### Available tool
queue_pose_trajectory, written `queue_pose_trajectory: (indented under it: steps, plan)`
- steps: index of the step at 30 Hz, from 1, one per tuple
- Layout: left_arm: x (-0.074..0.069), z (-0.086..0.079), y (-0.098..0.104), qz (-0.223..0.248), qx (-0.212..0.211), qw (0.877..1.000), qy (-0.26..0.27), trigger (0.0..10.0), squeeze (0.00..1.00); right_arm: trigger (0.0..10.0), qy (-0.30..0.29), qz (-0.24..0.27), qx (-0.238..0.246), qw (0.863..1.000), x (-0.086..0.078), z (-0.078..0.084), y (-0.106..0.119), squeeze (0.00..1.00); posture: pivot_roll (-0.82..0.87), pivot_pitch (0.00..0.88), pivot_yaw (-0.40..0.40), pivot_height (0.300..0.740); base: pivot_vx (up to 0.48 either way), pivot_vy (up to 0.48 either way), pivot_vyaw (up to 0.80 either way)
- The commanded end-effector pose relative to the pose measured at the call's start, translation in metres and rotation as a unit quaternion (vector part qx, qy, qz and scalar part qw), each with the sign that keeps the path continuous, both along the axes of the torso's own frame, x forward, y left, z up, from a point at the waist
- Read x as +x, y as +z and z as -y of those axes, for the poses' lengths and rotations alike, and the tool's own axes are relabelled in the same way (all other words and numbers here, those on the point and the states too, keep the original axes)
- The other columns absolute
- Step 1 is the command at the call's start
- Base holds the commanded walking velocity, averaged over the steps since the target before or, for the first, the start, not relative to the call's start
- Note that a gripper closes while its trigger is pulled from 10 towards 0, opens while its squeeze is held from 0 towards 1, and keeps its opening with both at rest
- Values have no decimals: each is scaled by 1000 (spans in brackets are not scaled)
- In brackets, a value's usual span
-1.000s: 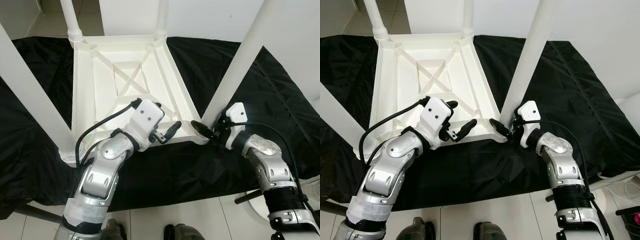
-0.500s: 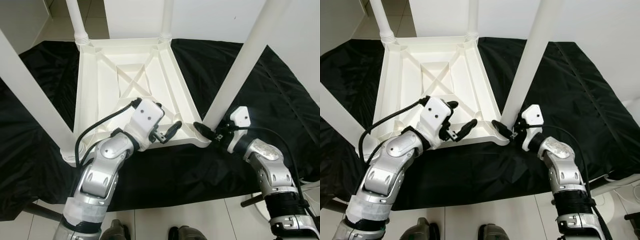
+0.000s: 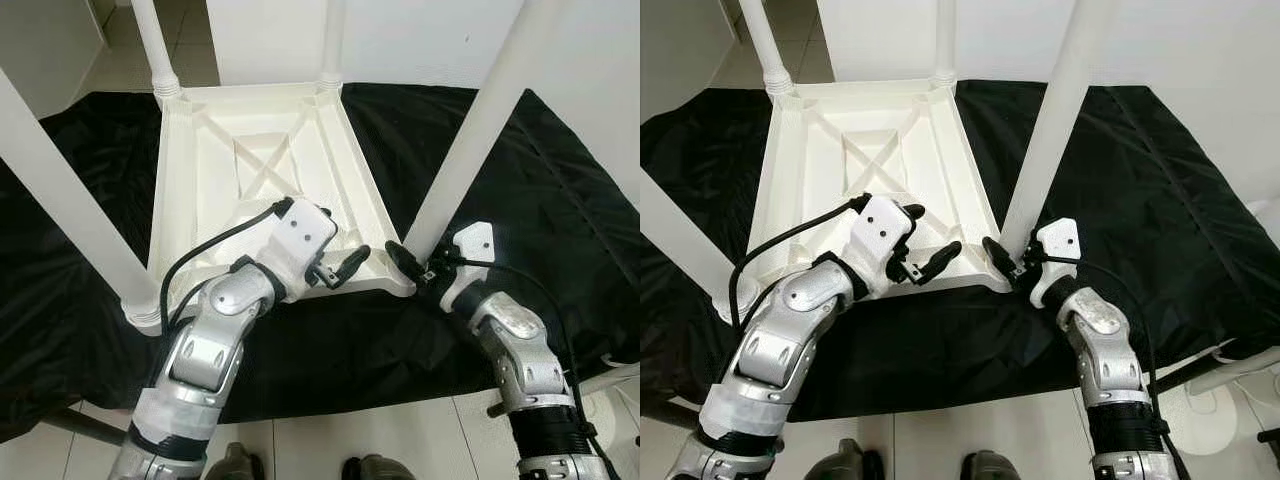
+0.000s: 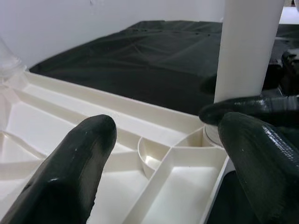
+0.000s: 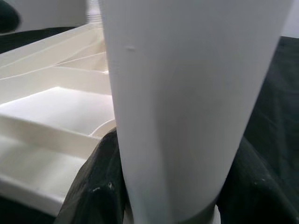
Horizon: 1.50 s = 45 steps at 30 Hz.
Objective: Building children table
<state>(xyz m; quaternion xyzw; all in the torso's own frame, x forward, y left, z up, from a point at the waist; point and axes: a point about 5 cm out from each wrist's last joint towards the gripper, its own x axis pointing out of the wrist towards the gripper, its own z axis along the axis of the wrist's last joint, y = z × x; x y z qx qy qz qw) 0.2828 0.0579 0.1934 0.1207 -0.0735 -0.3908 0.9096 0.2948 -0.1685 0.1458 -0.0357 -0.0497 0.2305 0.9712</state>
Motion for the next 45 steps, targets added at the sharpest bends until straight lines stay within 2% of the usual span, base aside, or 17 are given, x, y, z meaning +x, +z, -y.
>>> queue_pose_trajectory:
  steps: [1,4,6,7,8,14,18,19,21,22,28,33,34,35,36,40,45]
  plan:
    - [2,0,-5,-5,2,1000,3,10000,0,10000,-34,-7,9,999,-2,-5,-1,0,-120,29,17,740,0,0,0]
    - [3,-1,-9,-10,6,1000,7,10000,0,10000,-48,-6,18,999,-5,-12,0,0,-122,31,15,740,0,0,0]
    - [3,-2,-19,-23,16,999,25,10000,0,10000,-96,-10,47,994,-12,-29,-1,0,-120,35,11,740,0,0,0]
    - [3,-2,-19,-23,16,999,25,10000,0,10000,-96,-10,47,994,-12,-29,-1,0,-120,35,11,740,0,0,0]
    - [3,-2,-25,-33,18,998,45,10000,0,10000,-143,-13,67,987,-15,-41,0,0,-114,35,7,740,0,0,0]
    - [8,-7,-26,-37,15,995,95,10000,0,10000,-225,-15,83,971,-14,-50,0,0,-98,36,1,740,0,0,0]
    - [11,-11,-23,-33,1,993,115,10000,0,10000,-228,-13,87,970,-15,-53,2,0,-94,34,0,740,0,0,0]
    - [13,-13,-22,-31,-1,991,127,10000,0,10000,-234,-15,92,968,-16,-52,3,890,-92,33,0,740,0,0,0]
    - [14,-15,-22,-29,-1,990,136,10000,0,10000,-240,-17,96,966,-17,-51,4,890,-92,33,0,740,0,0,0]
    - [16,-16,-21,-26,-1,989,143,10000,0,10000,-249,-18,100,963,-17,-49,5,1000,-95,41,10,740,0,0,0]
    - [25,-21,-14,-23,-11,984,177,10000,0,10000,-254,-12,111,961,-18,-48,7,1000,-95,47,13,740,0,0,0]
    - [27,-23,-12,-28,-19,981,193,10000,0,10000,-222,-4,112,968,-20,-50,10,1000,-93,49,7,740,0,0,0]
    - [25,-23,-12,-27,-19,982,184,10000,0,10000,-206,-2,110,972,-20,-49,11,714,-85,46,1,740,0,0,0]
    - [24,-23,-12,-26,-19,984,178,10000,0,10000,-196,-1,109,974,-20,-49,11,714,-85,46,1,740,0,0,0]
    - [22,-23,-12,-22,-15,985,168,10000,0,10000,-179,1,110,978,-19,-49,12,0,-82,44,-2,740,0,0,0]
    - [16,-23,-14,-20,-9,990,138,10000,0,10000,-135,5,111,985,-18,-51,15,0,-79,43,-2,740,0,0,0]
    - [7,-27,-12,-15,-5,997,82,10000,0,10000,-51,12,70,996,-18,-49,17,0,-78,43,-3,740,0,0,0]
